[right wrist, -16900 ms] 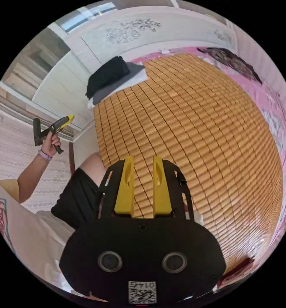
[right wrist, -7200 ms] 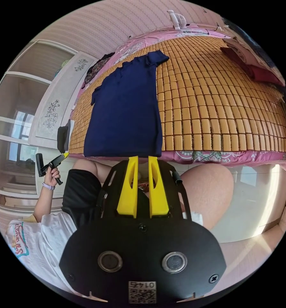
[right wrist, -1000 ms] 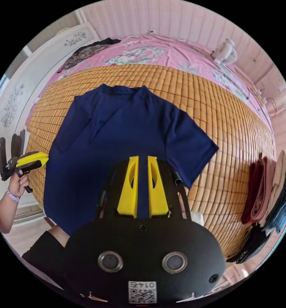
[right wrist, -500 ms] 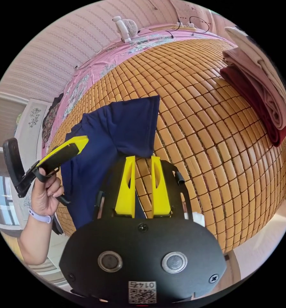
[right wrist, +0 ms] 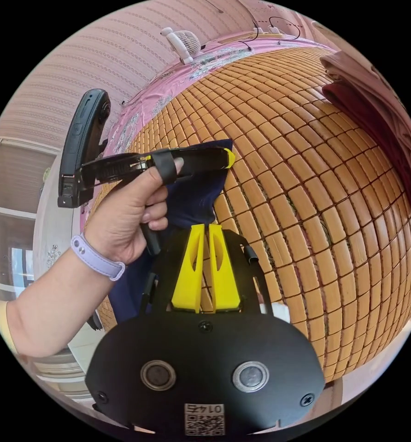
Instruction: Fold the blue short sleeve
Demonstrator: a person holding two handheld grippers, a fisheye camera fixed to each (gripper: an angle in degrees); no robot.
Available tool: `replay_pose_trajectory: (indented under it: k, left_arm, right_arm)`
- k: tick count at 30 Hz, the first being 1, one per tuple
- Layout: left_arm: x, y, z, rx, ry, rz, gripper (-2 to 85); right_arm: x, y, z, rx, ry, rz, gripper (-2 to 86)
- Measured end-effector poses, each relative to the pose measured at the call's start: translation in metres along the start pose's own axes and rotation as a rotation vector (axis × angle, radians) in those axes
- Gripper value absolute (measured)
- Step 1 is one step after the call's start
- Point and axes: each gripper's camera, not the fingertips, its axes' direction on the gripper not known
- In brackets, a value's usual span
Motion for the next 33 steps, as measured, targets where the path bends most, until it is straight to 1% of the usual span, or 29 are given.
replay_pose_trajectory:
  k: [2, 4, 7, 9, 10, 11, 12, 13, 15, 17, 20, 23, 25, 26, 28, 30, 32, 33]
  left_arm:
    - [0.0, 0.006, -0.012, 0.056, -0.053, -0.012, -0.9]
    - [-0.006, 0.024, -0.048, 0.197, -0.069, -0.037, -0.9]
    - [-0.02, 0.066, -0.106, 0.366, -0.101, -0.096, -0.9]
    - [-0.031, 0.098, -0.135, 0.437, -0.158, -0.143, -0.9]
    - [-0.039, 0.118, -0.145, 0.443, -0.199, -0.191, -0.9]
    - [-0.045, 0.127, -0.148, 0.434, -0.202, -0.215, -0.8]
    - [-0.056, 0.14, -0.147, 0.395, -0.169, -0.26, -0.8]
    - [-0.064, 0.148, -0.142, 0.355, -0.121, -0.303, -0.6]
    - [-0.066, 0.149, -0.137, 0.317, -0.065, -0.299, 0.1]
    - [-0.056, 0.139, -0.132, 0.296, -0.058, -0.235, 2.6]
    - [-0.029, 0.104, -0.112, 0.216, -0.026, -0.081, 5.6]
    - [0.0, 0.068, -0.082, 0.14, -0.02, 0.035, 7.6]
    - [0.018, 0.044, -0.052, 0.03, -0.064, 0.094, 8.3]
    - [0.021, 0.039, -0.044, -0.003, -0.07, 0.101, 8.1]
    - [0.028, 0.029, -0.016, -0.127, -0.119, 0.097, 2.6]
    - [0.032, 0.03, -0.022, -0.068, -0.228, 0.129, 1.1]
    - [0.029, 0.029, -0.024, -0.078, -0.2, 0.119, -0.2]
    - [0.026, 0.028, -0.03, -0.056, -0.204, 0.102, -0.5]
  right_arm:
    - [0.003, 0.0, -0.005, -0.008, -0.009, -0.017, 0.4]
    - [0.001, 0.002, -0.016, 0.034, -0.016, -0.055, 0.3]
    - [-0.017, 0.008, -0.043, 0.116, -0.046, -0.202, 0.3]
    - [-0.042, 0.017, -0.058, 0.134, -0.101, -0.39, 0.3]
    - [-0.049, 0.02, -0.06, 0.128, -0.099, -0.44, 0.3]
    - [-0.062, 0.027, -0.058, 0.098, -0.074, -0.528, 0.3]
    - [-0.069, 0.031, -0.052, 0.049, -0.026, -0.561, 0.3]
    - [-0.071, 0.031, -0.047, 0.024, -0.005, -0.555, 0.3]
    - [-0.063, 0.03, -0.033, -0.038, 0.021, -0.464, 0.3]
    - [-0.054, 0.028, -0.023, -0.078, 0.043, -0.387, 0.2]
    - [-0.039, 0.029, -0.015, -0.108, 0.07, -0.29, 0.2]
    - [-0.033, 0.033, -0.015, -0.11, 0.065, -0.256, 0.2]
    - [-0.031, 0.034, -0.015, -0.114, 0.069, -0.252, 0.2]
    - [-0.029, 0.034, -0.016, -0.115, 0.064, -0.248, 0.2]
    - [-0.025, 0.034, -0.017, -0.118, 0.05, -0.235, 0.2]
    - [-0.021, 0.034, -0.019, -0.118, 0.035, -0.223, 0.2]
    - [-0.019, 0.033, -0.022, -0.112, 0.031, -0.225, 0.2]
    - [-0.017, 0.033, -0.025, -0.102, 0.031, -0.227, 0.1]
